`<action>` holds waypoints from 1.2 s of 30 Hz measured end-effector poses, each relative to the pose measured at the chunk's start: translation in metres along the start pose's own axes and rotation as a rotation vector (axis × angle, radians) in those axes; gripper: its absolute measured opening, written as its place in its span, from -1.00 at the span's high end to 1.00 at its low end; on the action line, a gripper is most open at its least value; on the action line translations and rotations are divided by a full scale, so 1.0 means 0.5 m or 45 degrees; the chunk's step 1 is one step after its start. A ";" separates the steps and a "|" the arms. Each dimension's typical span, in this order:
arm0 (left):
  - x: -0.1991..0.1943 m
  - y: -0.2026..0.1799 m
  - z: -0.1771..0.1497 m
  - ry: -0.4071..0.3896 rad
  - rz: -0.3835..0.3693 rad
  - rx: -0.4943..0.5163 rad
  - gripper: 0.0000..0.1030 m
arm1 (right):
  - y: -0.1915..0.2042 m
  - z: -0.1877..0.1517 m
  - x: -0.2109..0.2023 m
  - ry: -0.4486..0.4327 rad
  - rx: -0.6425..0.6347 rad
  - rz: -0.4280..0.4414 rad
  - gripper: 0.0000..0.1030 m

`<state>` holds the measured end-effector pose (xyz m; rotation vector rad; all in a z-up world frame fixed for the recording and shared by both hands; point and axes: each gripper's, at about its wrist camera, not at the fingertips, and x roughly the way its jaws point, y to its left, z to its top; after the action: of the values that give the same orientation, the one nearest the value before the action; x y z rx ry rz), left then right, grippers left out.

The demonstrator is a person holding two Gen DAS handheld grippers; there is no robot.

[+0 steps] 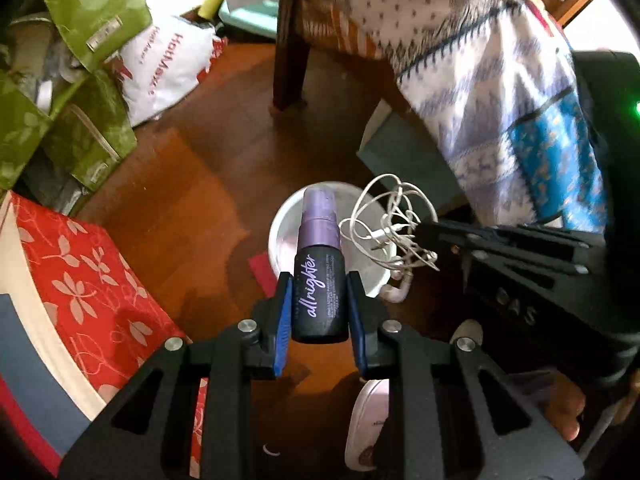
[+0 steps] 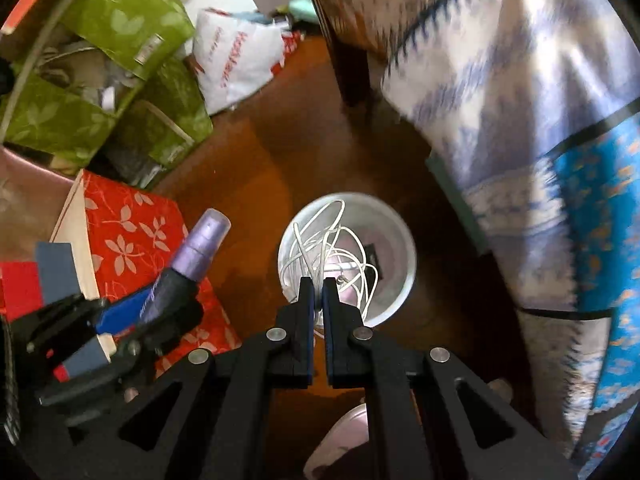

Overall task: Collect trash
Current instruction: 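Open the right tool to drop the earphones into the bin while the left tool drops the spray bottle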

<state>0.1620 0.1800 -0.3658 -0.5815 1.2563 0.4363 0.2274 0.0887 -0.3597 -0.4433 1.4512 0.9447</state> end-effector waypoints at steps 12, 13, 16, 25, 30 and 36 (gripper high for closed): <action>0.115 0.025 0.024 0.151 -0.004 -0.076 0.51 | -0.054 0.019 0.077 0.146 0.151 0.109 0.89; 0.120 0.029 0.028 0.159 -0.013 -0.093 0.51 | -0.057 0.020 0.079 0.151 0.156 0.106 0.89; 0.131 0.034 0.037 0.166 -0.023 -0.116 0.51 | -0.050 0.023 0.078 0.149 0.116 0.045 0.88; 0.152 0.007 0.050 0.186 -0.030 -0.092 0.51 | -0.052 0.016 0.048 0.122 0.037 -0.031 0.87; 0.146 -0.008 0.058 0.192 -0.024 -0.058 0.50 | -0.061 0.008 0.022 0.089 0.019 -0.082 0.86; 0.086 -0.023 0.057 0.113 0.010 -0.027 0.49 | -0.054 -0.011 -0.024 0.040 -0.003 -0.098 0.86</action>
<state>0.2015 0.1887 -0.3995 -0.6195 1.3402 0.4352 0.2461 0.0653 -0.3564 -0.5139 1.4512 0.8815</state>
